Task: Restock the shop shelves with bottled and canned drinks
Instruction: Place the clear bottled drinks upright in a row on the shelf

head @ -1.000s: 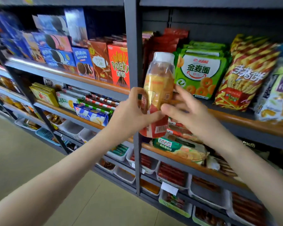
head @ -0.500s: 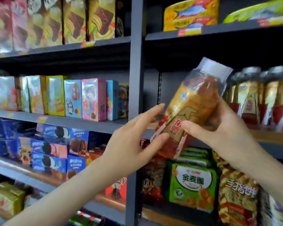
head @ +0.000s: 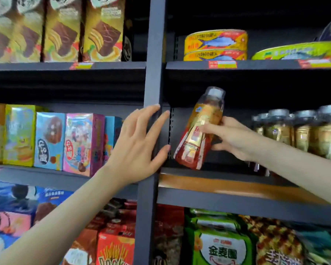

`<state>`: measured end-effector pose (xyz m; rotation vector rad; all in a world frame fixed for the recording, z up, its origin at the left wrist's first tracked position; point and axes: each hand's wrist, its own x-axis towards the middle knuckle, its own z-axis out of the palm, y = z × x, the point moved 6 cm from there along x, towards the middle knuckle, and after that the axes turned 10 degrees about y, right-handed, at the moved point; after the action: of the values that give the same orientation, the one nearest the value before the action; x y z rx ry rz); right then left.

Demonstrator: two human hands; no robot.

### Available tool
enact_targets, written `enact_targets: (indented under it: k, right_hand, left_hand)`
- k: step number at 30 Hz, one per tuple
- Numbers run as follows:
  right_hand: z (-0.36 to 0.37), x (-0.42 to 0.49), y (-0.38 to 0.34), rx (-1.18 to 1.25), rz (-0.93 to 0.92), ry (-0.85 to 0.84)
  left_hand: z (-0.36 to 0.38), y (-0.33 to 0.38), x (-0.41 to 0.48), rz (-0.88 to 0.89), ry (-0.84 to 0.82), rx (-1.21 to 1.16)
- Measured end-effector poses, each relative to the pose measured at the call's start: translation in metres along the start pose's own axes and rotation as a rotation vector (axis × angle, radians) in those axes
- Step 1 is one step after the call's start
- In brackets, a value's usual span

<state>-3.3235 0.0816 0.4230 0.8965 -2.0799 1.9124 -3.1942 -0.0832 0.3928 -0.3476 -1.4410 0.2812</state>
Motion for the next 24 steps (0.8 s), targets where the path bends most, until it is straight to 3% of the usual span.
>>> enact_targets:
  k: [7, 12, 15, 24]
  right_hand:
    - [0.028, 0.027, 0.027, -0.236, -0.115, -0.057]
    - [0.033, 0.022, 0.012, -0.754, -0.462, -0.013]
    - [0.043, 0.021, 0.017, -0.944, -0.420, -0.040]
    - [0.053, 0.055, 0.041, -0.815, -0.362, -0.081]
  left_hand:
    - [0.000, -0.002, -0.003, 0.029, -0.006, 0.035]
    - [0.000, -0.001, -0.003, 0.019, -0.010, 0.026]
    - [0.000, 0.000, -0.002, 0.020, -0.007, 0.036]
    - [-0.002, -0.012, 0.006, 0.008, -0.075, -0.002]
